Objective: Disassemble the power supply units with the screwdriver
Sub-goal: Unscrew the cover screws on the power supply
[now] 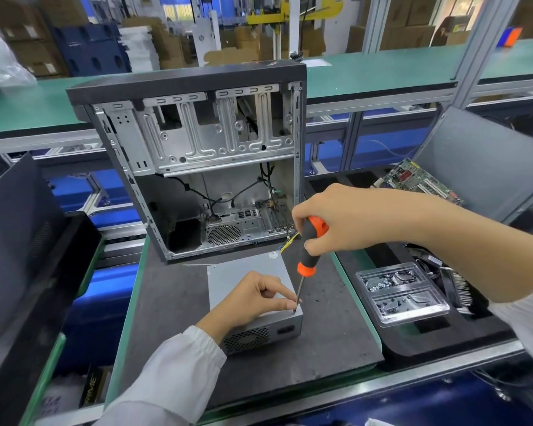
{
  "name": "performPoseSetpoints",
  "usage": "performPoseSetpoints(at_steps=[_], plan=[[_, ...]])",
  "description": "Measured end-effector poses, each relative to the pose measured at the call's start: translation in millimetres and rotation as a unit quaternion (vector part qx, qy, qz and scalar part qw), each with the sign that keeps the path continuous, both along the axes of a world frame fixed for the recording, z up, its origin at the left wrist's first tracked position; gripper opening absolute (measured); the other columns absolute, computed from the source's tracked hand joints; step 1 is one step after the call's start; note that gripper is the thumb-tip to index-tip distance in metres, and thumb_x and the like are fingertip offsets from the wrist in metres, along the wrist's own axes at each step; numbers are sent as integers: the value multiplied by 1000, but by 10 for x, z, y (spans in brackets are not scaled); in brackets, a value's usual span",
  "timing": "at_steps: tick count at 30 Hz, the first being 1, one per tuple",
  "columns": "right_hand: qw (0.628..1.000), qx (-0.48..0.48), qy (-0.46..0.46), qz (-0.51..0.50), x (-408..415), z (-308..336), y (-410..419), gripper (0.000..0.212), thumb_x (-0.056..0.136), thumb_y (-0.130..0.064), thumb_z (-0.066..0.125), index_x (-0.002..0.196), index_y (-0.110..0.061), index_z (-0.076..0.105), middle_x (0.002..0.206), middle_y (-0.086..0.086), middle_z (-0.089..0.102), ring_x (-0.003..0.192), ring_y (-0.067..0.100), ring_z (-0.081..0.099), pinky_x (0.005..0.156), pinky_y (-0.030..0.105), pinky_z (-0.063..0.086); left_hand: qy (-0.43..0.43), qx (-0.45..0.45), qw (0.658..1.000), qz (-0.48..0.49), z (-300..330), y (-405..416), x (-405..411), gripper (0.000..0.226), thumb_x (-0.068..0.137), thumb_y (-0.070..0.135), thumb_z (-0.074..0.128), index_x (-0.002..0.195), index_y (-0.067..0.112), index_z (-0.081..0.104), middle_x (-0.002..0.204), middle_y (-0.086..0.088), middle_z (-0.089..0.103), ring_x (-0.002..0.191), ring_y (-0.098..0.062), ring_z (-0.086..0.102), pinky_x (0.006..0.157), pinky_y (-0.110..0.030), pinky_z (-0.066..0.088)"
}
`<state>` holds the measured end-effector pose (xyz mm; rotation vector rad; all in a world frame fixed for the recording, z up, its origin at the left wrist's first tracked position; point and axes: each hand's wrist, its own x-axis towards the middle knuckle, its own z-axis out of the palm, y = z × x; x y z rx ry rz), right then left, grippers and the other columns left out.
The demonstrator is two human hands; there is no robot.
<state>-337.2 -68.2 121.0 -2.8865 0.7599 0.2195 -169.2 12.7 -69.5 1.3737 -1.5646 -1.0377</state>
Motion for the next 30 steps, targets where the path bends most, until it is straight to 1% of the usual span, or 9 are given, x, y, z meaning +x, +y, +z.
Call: performPoseSetpoints(at_steps=[8, 15, 18, 20, 23, 25, 27, 29, 30], plan=[[1000, -7, -11, 8, 24, -41, -2, 17, 83, -38, 61, 89, -23, 57, 60, -7, 45, 55, 7, 43, 49, 24, 30, -13, -4, 1000, -6, 4, 9, 6, 11, 80, 19, 79, 90, 15, 80, 55, 12, 36, 56, -8, 27, 56, -19, 26], [999, -37, -14, 26, 78, -52, 70, 23, 86, -42, 59, 84, -19, 56, 65, -6, 45, 59, 15, 47, 47, 25, 29, -25, 4, 999, -25, 4, 2, 32, 8, 81, 20, 78, 88, 22, 79, 56, 12, 32, 56, -7, 26, 56, -17, 26], [997, -65, 0, 31, 106, -59, 84, 35, 87, -51, 56, 80, -18, 51, 71, -1, 48, 64, 20, 51, 48, 27, 32, -23, 4, 999, -30, 11, 0, 43, 9, 81, 21, 78, 88, 26, 79, 56, 12, 33, 56, -8, 26, 56, -18, 25], [996, -83, -2, 29, 122, -88, 97, 45, 89, -59, 50, 79, -16, 50, 70, 0, 49, 62, 19, 51, 48, 28, 32, -18, 7, 999, -38, 32, -4, 48, 10, 81, 21, 78, 89, 27, 79, 56, 12, 33, 56, -8, 26, 56, -18, 24], [995, -73, -23, 65, 126, -103, 96, 33, 94, -49, 48, 81, -19, 49, 69, -6, 47, 64, 16, 49, 51, 26, 32, -10, 11, 999, -41, 77, -21, 47, 13, 82, 19, 77, 95, 19, 79, 57, 12, 34, 56, -9, 24, 56, -17, 23], [992, -25, 3, 121, 133, -42, 80, 19, 95, -40, 52, 89, -22, 53, 79, -9, 49, 75, 12, 49, 61, 26, 37, -2, 16, 999, -51, 100, -23, 37, 17, 84, 17, 75, 100, 12, 78, 54, 13, 35, 54, -8, 22, 53, -15, 21], [985, 25, 50, 163, 141, 40, 30, 7, 93, -30, 58, 99, -26, 58, 90, -12, 46, 83, 7, 45, 68, 22, 36, 8, 19, 998, -59, 109, -32, 23, 16, 86, 18, 74, 100, 13, 77, 50, 15, 35, 52, -6, 22, 53, -14, 20], [977, 44, 91, 187, 160, 102, -19, 19, 90, -22, 63, 107, -29, 60, 95, -15, 42, 85, 3, 42, 70, 20, 35, 22, 22, 998, -58, 112, -47, 9, 11, 85, 23, 74, 95, 22, 78, 56, 15, 40, 57, -8, 29, 59, -18, 25], [976, 49, 97, 189, 173, 125, -41, 24, 89, -23, 65, 110, -31, 60, 98, -16, 44, 88, 2, 43, 74, 22, 36, 30, 20, 998, -57, 110, -52, 5, 9, 85, 23, 74, 92, 24, 79, 59, 11, 45, 59, -9, 32, 62, -19, 27]])
